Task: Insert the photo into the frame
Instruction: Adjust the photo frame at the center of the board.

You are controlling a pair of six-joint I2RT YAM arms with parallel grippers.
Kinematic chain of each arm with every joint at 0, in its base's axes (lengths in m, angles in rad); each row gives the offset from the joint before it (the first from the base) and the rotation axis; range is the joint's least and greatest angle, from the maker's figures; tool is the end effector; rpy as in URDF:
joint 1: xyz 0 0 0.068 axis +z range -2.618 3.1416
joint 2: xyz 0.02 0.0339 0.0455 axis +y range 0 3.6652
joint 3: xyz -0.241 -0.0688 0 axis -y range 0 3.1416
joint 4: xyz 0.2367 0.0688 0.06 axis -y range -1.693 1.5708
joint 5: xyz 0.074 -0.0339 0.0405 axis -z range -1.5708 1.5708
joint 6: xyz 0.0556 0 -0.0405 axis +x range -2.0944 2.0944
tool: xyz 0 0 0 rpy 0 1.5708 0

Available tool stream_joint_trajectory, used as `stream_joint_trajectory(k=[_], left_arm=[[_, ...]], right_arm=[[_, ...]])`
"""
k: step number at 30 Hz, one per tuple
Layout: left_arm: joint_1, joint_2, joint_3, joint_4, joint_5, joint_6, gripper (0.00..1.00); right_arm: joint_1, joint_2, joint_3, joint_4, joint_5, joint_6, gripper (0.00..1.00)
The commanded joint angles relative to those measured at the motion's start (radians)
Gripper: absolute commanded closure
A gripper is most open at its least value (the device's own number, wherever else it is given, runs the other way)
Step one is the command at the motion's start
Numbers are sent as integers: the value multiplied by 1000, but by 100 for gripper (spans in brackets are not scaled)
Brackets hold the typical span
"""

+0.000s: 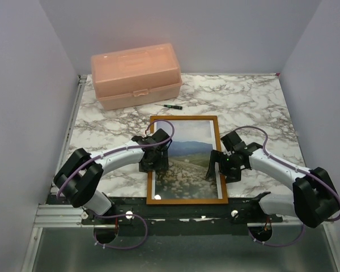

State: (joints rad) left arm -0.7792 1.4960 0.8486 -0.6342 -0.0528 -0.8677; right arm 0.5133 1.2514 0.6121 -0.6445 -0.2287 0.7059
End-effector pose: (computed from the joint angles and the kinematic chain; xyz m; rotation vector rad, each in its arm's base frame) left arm 0.1898 -0.1834 0.1348 -0.1392 2.8922 -0.2573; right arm 0.1736 0.1123 0.1263 0.2382 2.9820 0.5291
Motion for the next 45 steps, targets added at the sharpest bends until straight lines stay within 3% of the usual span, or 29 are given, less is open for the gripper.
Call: stream_joint_trajectory(k=[1,13,45], left_arm=[[-34,30,117,213,186,-37,27],[-25,102,166,208,182,-23,26],[1,186,199,196,135,0,13]], right_arm=[[-23,39,70,218,-85,-6,2],[-116,113,127,204,-93,-101,2],[-118,26,24,230,-173,-73,2]])
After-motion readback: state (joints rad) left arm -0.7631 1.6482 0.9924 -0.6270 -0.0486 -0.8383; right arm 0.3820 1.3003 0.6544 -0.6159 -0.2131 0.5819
